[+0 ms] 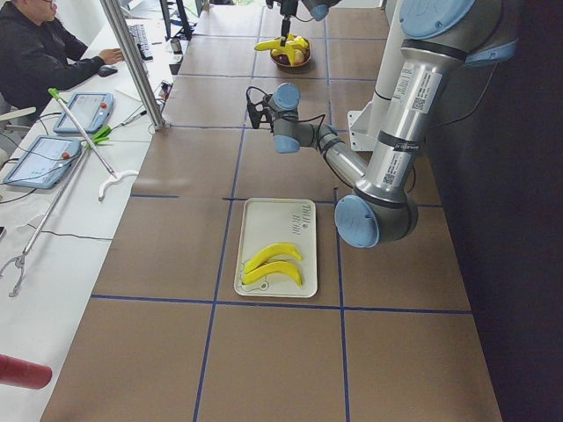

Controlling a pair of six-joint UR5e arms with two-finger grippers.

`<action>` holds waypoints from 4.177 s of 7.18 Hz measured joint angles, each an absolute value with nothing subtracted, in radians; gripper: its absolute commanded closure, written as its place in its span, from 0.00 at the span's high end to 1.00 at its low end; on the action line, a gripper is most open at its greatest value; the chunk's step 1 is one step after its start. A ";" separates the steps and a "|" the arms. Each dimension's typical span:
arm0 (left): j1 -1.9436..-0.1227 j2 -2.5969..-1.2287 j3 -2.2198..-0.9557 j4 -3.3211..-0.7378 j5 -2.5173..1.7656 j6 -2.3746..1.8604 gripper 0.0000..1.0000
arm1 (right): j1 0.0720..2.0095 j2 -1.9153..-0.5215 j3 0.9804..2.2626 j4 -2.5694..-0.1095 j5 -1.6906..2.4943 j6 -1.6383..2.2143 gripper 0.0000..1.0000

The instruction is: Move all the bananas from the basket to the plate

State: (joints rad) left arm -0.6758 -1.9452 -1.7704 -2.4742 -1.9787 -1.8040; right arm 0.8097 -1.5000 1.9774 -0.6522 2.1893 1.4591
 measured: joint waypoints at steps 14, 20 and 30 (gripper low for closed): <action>-0.433 -2.266 -1.604 -2.492 -1.853 -1.871 0.00 | 0.460 -1.367 1.975 -0.593 1.913 1.506 0.70; -0.493 -2.261 -1.603 -2.468 -1.859 -1.872 0.00 | 0.480 -1.381 1.992 -0.593 1.918 1.506 1.00; -0.826 -1.545 -1.747 -2.184 -2.023 -1.485 0.00 | 0.728 -1.481 2.017 -0.832 2.076 1.324 1.00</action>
State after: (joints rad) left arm -0.8258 -1.5448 -1.7475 -2.1837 -2.0228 -1.4850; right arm 0.7276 -1.4806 2.0165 -0.8316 2.0757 1.3245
